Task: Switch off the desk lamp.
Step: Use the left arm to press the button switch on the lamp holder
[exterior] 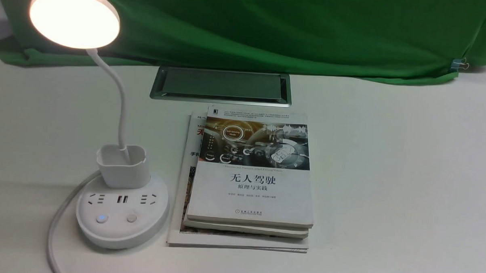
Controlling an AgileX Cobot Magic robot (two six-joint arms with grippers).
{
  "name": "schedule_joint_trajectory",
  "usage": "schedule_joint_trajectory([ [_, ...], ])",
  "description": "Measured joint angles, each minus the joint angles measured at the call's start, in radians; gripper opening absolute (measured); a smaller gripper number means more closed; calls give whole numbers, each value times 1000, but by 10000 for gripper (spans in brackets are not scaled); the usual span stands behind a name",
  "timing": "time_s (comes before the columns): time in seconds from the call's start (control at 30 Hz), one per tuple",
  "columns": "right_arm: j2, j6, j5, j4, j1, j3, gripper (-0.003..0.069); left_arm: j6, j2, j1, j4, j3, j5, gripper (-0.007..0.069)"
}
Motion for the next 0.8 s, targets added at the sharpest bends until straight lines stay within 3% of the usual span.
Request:
schedule_joint_trajectory([
  [0.2,0,0,0,0,0,0,36,-25,9,0,-20,-117,42,20],
  [0.37,0,0,0,0,0,0,36,-26,110,0,-40,-322,195,20],
  [0.5,0,0,0,0,0,0,36,-80,307,0,-122,-549,483,20],
  [0.63,0,0,0,0,0,0,36,-92,456,0,-149,-600,647,20],
  [0.8,0,0,0,0,0,0,36,-71,597,0,-189,-600,694,20],
])
